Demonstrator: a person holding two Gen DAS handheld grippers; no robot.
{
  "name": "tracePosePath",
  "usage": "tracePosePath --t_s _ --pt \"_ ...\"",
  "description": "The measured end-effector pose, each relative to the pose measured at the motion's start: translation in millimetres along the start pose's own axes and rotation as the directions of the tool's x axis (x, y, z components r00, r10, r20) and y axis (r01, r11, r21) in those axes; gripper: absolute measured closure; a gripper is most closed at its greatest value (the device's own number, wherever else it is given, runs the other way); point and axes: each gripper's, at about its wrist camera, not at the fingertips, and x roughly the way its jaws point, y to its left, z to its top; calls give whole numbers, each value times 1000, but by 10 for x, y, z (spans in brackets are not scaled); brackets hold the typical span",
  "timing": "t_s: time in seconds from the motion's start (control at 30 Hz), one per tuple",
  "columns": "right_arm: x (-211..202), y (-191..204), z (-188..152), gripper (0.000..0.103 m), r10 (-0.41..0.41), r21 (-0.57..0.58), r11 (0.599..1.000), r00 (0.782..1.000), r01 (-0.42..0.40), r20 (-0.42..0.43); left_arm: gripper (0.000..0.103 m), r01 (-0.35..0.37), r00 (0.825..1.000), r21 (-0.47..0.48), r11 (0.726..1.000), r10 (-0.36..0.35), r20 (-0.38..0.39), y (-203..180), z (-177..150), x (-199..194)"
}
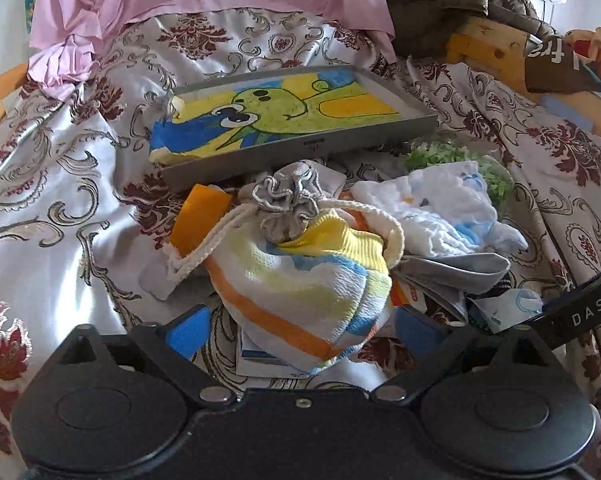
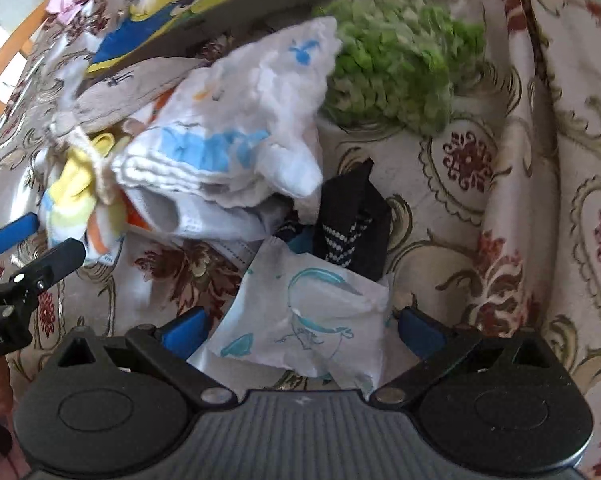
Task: Organize soft objects
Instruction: 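Grasp the yellow striped cloth with the left tool while the right tool grasps the white fish-print packet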
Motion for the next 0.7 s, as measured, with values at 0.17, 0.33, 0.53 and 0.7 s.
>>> tracePosePath --t_s 0.17,0.33,0.53,0.7 --pt "-19 -91 45 12 34 53 998 999 -36 30 25 44 999 -62 997 -44 9 81 -14 24" --pt "-30 -83 27 20 64 41 997 998 -65 22 48 90 996 -94 991 -89 14 112 -26 39" --pt "-31 59 34 23 133 1 991 991 -133 -2 63 59 998 -107 993 -58 6 145 -52 51" --pt "-82 155 -13 25 201 -66 977 979 -202 -23 74 36 999 -152 988 -34 17 214 -29 0"
